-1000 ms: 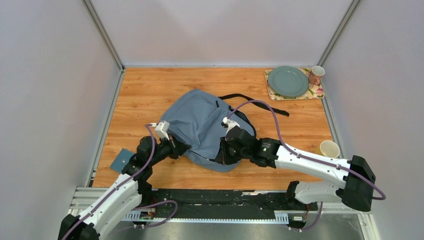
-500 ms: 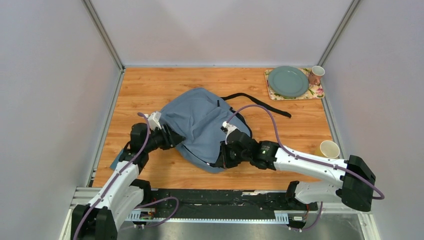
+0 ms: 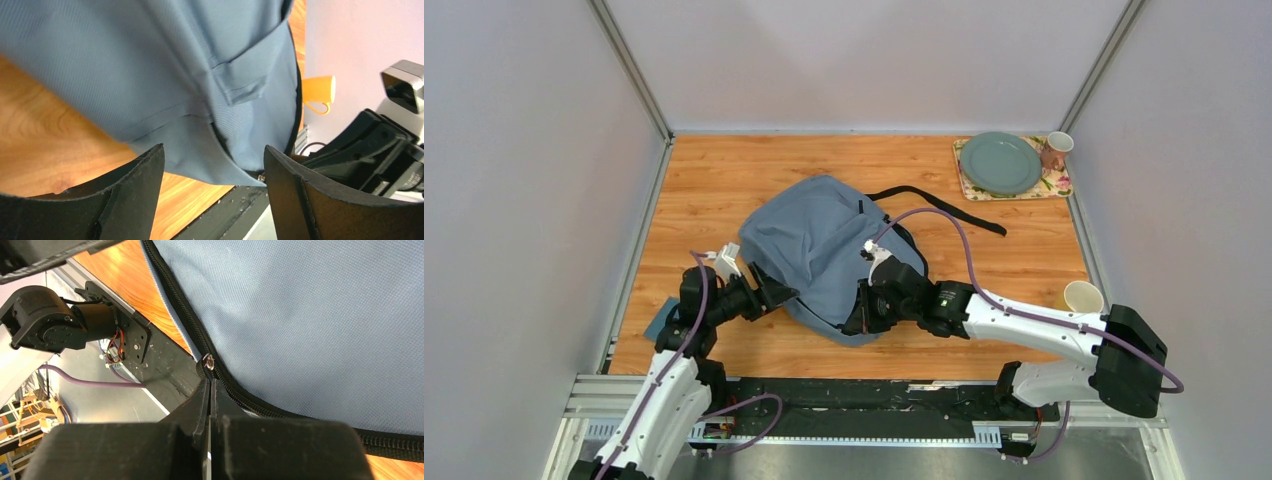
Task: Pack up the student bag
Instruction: Zip the student bag at the center of the board.
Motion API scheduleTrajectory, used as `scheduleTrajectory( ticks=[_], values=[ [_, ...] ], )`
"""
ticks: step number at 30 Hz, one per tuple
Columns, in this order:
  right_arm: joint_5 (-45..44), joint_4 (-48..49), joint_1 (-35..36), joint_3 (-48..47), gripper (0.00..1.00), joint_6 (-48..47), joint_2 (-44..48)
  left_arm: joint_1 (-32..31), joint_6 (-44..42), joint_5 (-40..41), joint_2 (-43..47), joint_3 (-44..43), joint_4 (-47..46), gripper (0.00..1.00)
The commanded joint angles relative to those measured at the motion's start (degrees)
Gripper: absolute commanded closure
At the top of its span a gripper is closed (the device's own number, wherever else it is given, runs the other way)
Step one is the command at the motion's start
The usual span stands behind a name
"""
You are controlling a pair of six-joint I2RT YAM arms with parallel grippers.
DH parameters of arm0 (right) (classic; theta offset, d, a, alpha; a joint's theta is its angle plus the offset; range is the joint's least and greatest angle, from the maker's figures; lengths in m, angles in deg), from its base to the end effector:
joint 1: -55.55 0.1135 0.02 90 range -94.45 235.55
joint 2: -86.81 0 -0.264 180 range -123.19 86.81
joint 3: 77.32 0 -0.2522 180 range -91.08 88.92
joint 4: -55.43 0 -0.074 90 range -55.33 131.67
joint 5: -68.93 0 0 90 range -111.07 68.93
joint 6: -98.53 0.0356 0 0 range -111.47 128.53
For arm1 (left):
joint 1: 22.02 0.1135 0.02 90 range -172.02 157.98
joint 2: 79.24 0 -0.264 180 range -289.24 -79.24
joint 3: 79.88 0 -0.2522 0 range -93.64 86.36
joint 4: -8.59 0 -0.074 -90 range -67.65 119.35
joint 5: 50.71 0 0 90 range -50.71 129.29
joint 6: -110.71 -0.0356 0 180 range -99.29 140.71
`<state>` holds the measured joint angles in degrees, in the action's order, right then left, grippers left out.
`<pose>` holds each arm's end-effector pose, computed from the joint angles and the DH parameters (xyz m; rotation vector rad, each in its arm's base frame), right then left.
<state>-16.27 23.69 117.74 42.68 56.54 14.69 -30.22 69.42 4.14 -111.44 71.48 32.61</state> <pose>0.1207 0.2353 0.2359 -0.3642 2.5547 0.9631 0.1354 -0.0402 0.1908 -0.3576 2.1622 -1.2207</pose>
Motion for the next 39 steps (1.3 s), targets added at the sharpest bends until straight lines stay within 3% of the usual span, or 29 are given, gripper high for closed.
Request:
scheduleTrajectory(
  ticks=[1, 6, 16, 17, 20, 22, 23, 39],
  values=[
    [1.27, 2.95, -0.06, -2.45, 1.0, -0.37, -0.3, -1.28, 4.02, 0.88, -0.05, 1.34, 2.4, 0.21],
    [1.53, 2.6, -0.06, -2.37, 1.0, -0.55, -0.57, -6.46, 7.36, 2.99, -0.49, 1.6, -3.48, 0.2],
    [1.0, 2.16, -0.14, -1.49, 1.0, -0.19, 0.31, -10.95, 12.63, 6.59, -2.68, 4.24, -9.37, 0.2],
    [1.09, 2.16, -0.14, -1.66, 1.0, -0.2, 0.14, -11.13, 13.42, 6.59, -3.03, 4.59, -9.9, 0.26],
    [1.62, 2.07, -0.23, -2.01, 1.0, -0.11, -0.57, -11.65, 14.13, 6.33, -4.0, 5.82, -14.47, 0.62],
    [1.44, 1.98, -0.23, -2.01, 1.0, 0.15, -1.01, -11.57, 13.26, 6.59, -4.62, 5.91, -14.75, 0.72],
    [1.44, 1.89, -0.23, -1.93, 1.0, 0.24, -1.01, -11.66, 11.86, 7.38, -4.79, 5.82, -14.31, 0.97],
    [-3.21, -3.82, -0.49, -1.4, 1.0, -0.99, 1.54, -11.48, -5.19, 11.69, -8.75, -1.2, -2.62, 1.0]
  ],
)
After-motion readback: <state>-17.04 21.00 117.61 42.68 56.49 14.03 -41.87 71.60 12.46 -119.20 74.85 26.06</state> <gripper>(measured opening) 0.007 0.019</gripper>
